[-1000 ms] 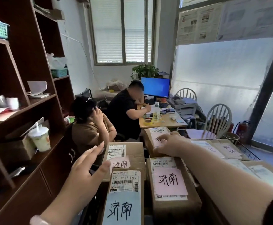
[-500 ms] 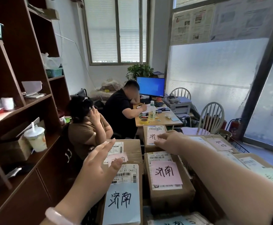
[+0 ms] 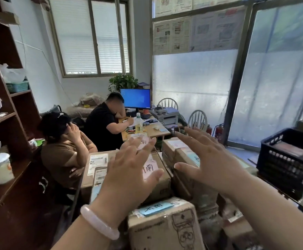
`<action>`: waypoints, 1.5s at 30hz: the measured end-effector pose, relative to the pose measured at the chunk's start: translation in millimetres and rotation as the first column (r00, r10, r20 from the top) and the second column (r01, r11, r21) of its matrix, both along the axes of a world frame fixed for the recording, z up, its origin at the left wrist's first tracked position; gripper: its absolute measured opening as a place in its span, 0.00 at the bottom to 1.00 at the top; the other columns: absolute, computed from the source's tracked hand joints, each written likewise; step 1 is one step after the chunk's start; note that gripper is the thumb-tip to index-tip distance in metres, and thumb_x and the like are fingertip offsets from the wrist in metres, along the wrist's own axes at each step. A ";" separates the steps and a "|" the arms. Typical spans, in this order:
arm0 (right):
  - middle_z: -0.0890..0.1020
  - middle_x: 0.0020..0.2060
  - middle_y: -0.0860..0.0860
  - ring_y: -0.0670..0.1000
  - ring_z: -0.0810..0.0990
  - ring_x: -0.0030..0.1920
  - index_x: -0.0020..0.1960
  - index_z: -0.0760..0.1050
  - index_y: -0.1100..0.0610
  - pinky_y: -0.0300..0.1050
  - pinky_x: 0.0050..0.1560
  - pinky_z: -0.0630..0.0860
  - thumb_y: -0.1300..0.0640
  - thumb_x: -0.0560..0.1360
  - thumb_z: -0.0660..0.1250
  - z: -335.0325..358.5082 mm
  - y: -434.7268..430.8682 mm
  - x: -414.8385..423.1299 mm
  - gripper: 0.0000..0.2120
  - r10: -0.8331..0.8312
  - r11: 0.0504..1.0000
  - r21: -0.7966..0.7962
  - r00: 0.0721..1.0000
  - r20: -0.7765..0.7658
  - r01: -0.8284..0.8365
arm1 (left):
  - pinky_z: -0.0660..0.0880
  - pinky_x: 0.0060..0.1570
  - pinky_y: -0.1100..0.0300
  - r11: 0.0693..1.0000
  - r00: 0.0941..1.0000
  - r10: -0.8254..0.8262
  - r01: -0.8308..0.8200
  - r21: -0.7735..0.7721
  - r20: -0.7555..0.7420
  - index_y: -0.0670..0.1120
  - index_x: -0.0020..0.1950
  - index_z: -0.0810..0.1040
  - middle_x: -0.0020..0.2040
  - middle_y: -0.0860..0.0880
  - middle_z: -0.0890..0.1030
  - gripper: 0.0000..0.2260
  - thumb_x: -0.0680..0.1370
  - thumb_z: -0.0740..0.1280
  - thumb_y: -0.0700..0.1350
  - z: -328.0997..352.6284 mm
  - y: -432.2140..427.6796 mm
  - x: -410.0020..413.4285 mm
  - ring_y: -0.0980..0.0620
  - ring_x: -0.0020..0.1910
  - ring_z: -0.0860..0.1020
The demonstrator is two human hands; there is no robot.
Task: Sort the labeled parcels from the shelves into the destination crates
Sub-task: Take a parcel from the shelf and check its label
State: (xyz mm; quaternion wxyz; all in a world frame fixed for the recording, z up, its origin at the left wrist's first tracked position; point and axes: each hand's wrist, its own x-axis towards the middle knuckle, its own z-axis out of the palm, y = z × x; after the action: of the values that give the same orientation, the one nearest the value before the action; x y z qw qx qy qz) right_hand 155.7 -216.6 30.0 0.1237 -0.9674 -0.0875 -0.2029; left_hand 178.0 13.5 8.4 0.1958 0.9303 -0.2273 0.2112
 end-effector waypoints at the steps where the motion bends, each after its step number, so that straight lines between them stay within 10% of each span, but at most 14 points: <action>1: 0.50 0.77 0.37 0.41 0.43 0.77 0.74 0.42 0.29 0.52 0.77 0.49 0.22 0.66 0.52 -6.0 -9.0 -21.6 0.40 -0.034 0.999 0.014 0.999 0.024 0.034 | 0.48 0.78 0.45 0.999 0.999 -0.038 0.038 0.003 0.031 0.67 0.78 0.44 0.81 0.56 0.50 0.34 0.77 0.59 0.66 1.2 -12.1 -7.4 0.55 0.79 0.43; 8: 0.40 0.76 0.36 0.37 0.32 0.73 0.71 0.34 0.28 0.37 0.69 0.31 0.23 0.67 0.54 -57.5 -76.5 -149.1 0.41 -0.311 0.950 -0.004 0.949 -0.041 0.311 | 0.37 0.75 0.51 0.951 0.944 -0.308 0.302 0.065 0.121 0.67 0.78 0.44 0.81 0.56 0.50 0.34 0.77 0.59 0.67 -22.1 -120.0 -76.5 0.55 0.79 0.42; 23: 0.37 0.72 0.33 0.36 0.33 0.69 0.69 0.33 0.26 0.43 0.71 0.39 0.29 0.71 0.61 -156.6 -257.1 -361.9 0.41 -0.668 0.723 0.053 0.717 -0.198 0.688 | 0.41 0.73 0.57 0.759 0.738 -0.625 0.651 0.024 -0.253 0.67 0.78 0.45 0.81 0.57 0.48 0.33 0.78 0.60 0.66 -123.2 -355.3 -219.8 0.55 0.79 0.44; 45: 0.43 0.77 0.39 0.42 0.44 0.77 0.73 0.46 0.31 0.38 0.73 0.48 0.34 0.74 0.61 -235.5 -383.7 -478.2 0.33 -0.590 0.613 0.214 0.621 -0.516 0.761 | 0.59 0.71 0.46 0.829 0.761 -0.233 0.481 0.286 -0.606 0.67 0.77 0.48 0.79 0.44 0.47 0.50 0.58 0.63 0.74 -214.6 -527.5 -231.3 0.38 0.75 0.51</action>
State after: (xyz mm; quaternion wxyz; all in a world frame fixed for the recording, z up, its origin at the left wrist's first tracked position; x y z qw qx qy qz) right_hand -322.5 -600.2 -205.5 0.2519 -0.8951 0.3646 -0.0486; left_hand -53.3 -513.9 -206.2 0.0824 0.9075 -0.3794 -0.1602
